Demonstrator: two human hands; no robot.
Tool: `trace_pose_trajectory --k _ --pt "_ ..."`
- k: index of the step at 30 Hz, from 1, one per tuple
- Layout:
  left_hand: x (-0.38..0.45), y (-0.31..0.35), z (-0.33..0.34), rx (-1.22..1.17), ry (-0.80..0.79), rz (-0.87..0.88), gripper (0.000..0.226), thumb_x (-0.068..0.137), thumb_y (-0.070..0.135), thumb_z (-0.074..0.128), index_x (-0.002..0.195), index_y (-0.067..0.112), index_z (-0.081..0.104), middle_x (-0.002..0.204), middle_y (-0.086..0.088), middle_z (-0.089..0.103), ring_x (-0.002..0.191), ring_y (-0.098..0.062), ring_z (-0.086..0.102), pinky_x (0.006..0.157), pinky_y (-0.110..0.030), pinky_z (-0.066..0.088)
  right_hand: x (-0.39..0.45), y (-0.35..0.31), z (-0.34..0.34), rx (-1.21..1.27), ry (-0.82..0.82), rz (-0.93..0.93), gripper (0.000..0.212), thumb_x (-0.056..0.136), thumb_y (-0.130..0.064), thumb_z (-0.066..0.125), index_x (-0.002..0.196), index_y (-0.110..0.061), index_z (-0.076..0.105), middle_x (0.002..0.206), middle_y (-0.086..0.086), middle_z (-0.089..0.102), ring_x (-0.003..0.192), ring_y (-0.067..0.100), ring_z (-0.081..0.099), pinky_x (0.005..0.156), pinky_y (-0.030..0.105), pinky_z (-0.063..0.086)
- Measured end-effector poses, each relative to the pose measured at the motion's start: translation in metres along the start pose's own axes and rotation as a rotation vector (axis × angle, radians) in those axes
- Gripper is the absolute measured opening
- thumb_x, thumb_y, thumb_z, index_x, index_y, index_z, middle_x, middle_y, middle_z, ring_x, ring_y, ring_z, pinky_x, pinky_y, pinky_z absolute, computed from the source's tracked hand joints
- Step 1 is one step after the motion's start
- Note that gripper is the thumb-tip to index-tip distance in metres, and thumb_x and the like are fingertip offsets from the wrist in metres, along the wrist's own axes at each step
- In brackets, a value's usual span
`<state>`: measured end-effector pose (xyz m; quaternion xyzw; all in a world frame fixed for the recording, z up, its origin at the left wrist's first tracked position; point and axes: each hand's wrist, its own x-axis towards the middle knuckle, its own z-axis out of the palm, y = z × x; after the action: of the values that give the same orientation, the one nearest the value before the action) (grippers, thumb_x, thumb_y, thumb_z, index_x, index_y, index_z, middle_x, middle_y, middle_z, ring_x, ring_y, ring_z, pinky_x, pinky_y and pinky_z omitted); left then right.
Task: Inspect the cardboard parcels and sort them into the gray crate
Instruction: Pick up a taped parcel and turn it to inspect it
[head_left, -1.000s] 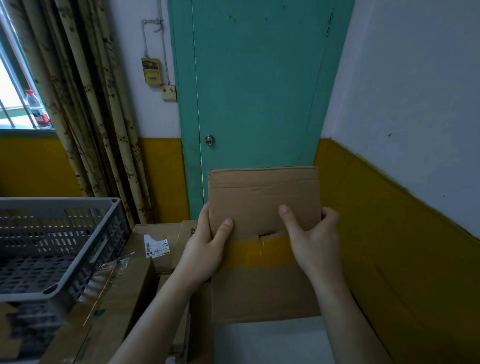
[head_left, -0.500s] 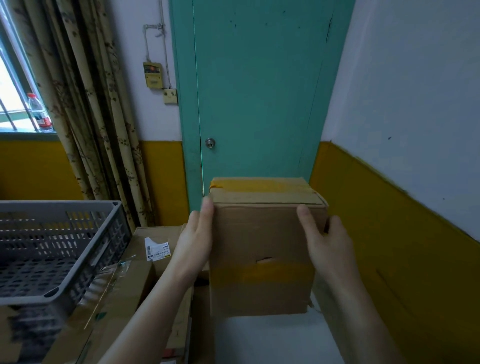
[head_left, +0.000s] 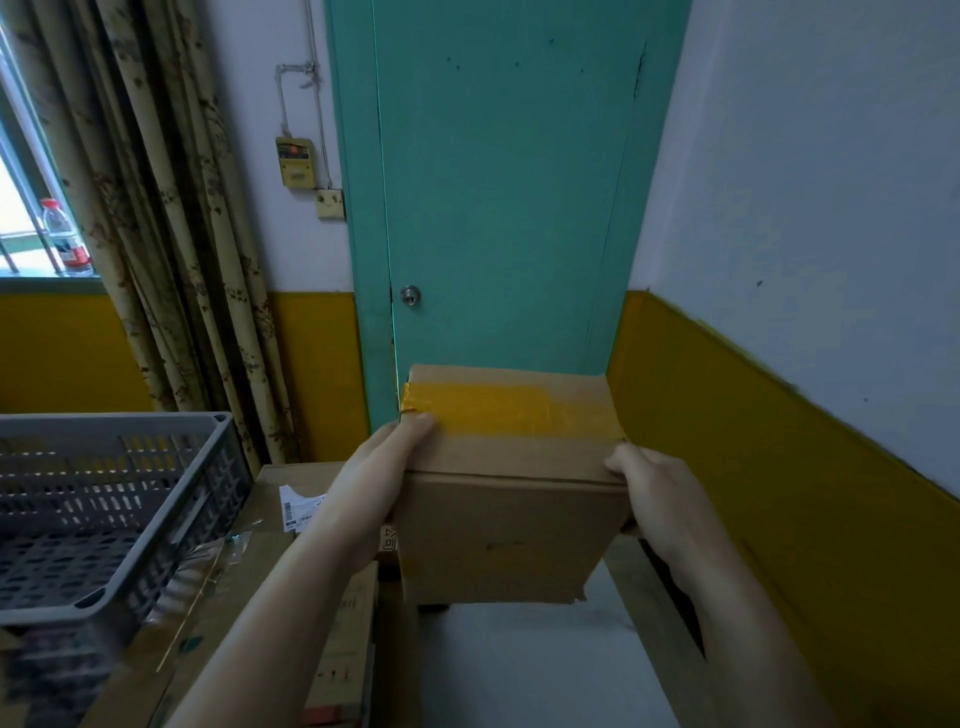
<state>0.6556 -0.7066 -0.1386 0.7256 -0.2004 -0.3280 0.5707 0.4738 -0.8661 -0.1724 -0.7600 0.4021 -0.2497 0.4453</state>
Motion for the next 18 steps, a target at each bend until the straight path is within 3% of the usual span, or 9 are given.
trace_pose_trajectory --k 2,4,8,11,14,16,18 --pt "-0.002 -0.014 -0.006 -0.045 -0.045 0.063 0.035 0.102 0.050 0.052 0.129 0.029 0.049 0.124 0.000 0.061 0.116 -0.025 0.059 0.098 -0.041 0.047 0.002 0.004 0.002 -0.045 0.052 -0.024 0.073 0.089 -0.069 0.047 0.089 0.004 0.060 0.088 0.025 0.061 0.079 0.038 0.063 0.066 0.040 0.038" --pt "-0.002 -0.028 -0.011 -0.008 -0.049 0.098 0.036 0.097 0.058 0.054 0.124 0.035 0.054 0.120 0.006 0.066 0.112 -0.021 0.063 0.096 -0.042 0.050 0.001 0.007 0.005 -0.110 0.108 -0.053 0.069 0.094 -0.068 0.049 0.087 -0.001 0.063 0.084 0.017 0.066 0.078 0.032 0.064 0.063 0.037 0.040" --pt "0.010 -0.035 -0.015 -0.016 -0.038 0.117 0.020 0.097 0.056 0.058 0.112 0.045 0.064 0.116 0.010 0.073 0.107 -0.019 0.068 0.087 -0.039 0.053 -0.003 0.009 0.005 -0.137 0.099 -0.067 0.057 0.096 -0.058 0.054 0.075 -0.006 0.058 0.069 0.003 0.056 0.068 0.025 0.060 0.059 0.035 0.037" --pt "0.010 -0.040 -0.017 -0.035 -0.067 0.130 0.019 0.099 0.051 0.057 0.116 0.043 0.061 0.119 0.006 0.069 0.108 -0.021 0.066 0.088 -0.039 0.052 -0.004 0.007 0.001 -0.106 0.102 -0.045 0.054 0.095 -0.060 0.055 0.075 -0.009 0.061 0.072 0.002 0.061 0.070 0.022 0.062 0.060 0.036 0.040" --pt "0.012 -0.038 -0.017 -0.039 -0.008 0.120 0.031 0.097 0.056 0.058 0.120 0.036 0.054 0.121 0.001 0.063 0.108 -0.024 0.064 0.086 -0.041 0.052 -0.001 0.002 -0.001 -0.156 0.163 -0.039 0.067 0.093 -0.074 0.044 0.081 -0.010 0.060 0.076 -0.005 0.059 0.078 0.020 0.060 0.061 0.033 0.040" --pt "0.013 -0.037 -0.014 -0.033 0.058 0.098 0.048 0.093 0.069 0.054 0.123 0.032 0.048 0.119 0.004 0.060 0.107 -0.022 0.063 0.083 -0.040 0.054 -0.002 -0.001 0.000 -0.230 0.201 -0.083 0.059 0.088 -0.080 0.040 0.081 -0.023 0.055 0.075 -0.015 0.053 0.075 0.013 0.055 0.058 0.028 0.037" --pt "0.015 -0.038 -0.011 0.023 0.095 0.127 0.055 0.090 0.074 0.051 0.128 0.035 0.042 0.117 0.008 0.058 0.106 -0.020 0.062 0.087 -0.042 0.055 -0.002 0.000 0.002 -0.279 0.181 -0.123 0.069 0.088 -0.078 0.037 0.076 -0.015 0.063 0.070 -0.006 0.060 0.068 0.011 0.057 0.056 0.030 0.039"
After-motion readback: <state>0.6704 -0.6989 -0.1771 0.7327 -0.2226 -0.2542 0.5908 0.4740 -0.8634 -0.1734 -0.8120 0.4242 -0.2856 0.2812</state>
